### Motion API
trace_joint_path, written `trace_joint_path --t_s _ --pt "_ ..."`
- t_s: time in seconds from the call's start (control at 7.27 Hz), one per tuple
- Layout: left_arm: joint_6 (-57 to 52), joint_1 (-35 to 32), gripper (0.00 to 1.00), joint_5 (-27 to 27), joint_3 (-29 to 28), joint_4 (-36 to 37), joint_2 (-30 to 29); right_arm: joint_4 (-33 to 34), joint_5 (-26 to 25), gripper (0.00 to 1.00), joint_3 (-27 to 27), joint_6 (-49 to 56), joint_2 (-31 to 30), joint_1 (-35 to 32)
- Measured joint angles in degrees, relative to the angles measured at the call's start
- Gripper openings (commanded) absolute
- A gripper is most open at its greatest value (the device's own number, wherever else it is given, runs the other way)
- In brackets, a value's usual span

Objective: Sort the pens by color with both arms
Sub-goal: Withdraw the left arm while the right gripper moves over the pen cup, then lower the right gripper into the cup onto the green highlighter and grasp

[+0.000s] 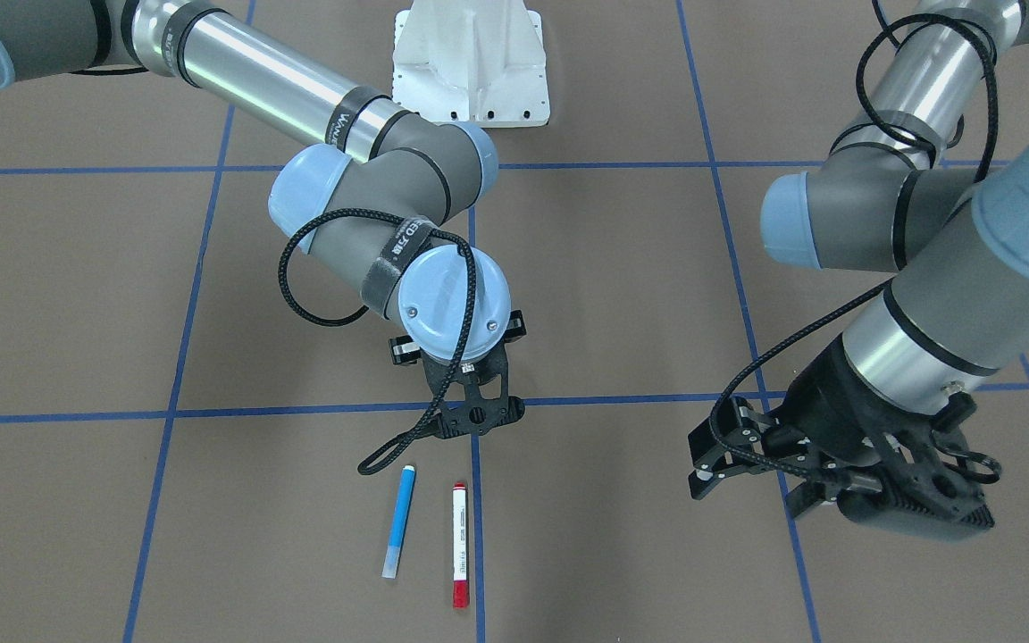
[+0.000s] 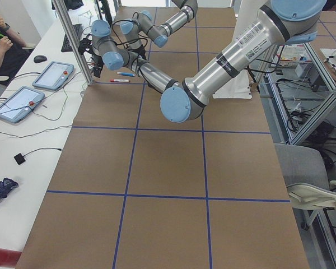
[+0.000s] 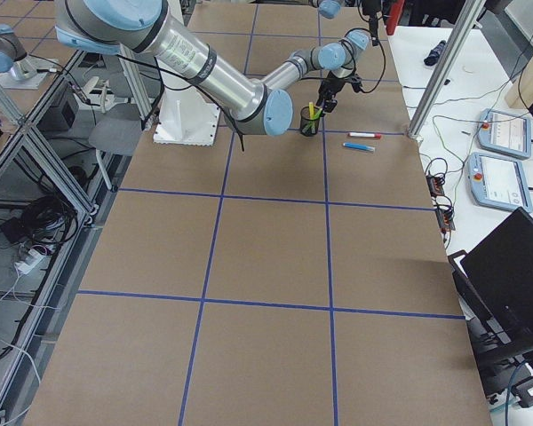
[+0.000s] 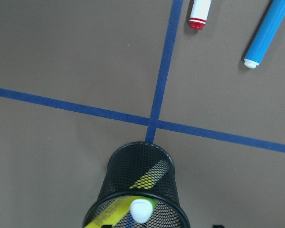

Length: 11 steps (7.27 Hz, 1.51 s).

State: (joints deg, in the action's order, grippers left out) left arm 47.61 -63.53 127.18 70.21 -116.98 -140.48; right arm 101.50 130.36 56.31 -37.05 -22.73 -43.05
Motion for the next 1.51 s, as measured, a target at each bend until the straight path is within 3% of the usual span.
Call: trace_joint_path --t_s 0.55,0.96,1.51 --pt "-0.02 0.32 1.00 0.00 -0.07 0.06 -0.04 -1.89 -1.03 0.57 -0.15 -0.19 -0.16 0.30" --pt "0.00 0.34 1.00 0.00 -0.07 0.03 0.01 -2.31 -2.05 0.38 -0.09 -0.79 0.10 1.19" --pt "0.08 0.34 1.00 0.00 -0.07 0.08 -0.06 -2.36 -3.48 0.35 -0.07 -0.92 0.25 1.71"
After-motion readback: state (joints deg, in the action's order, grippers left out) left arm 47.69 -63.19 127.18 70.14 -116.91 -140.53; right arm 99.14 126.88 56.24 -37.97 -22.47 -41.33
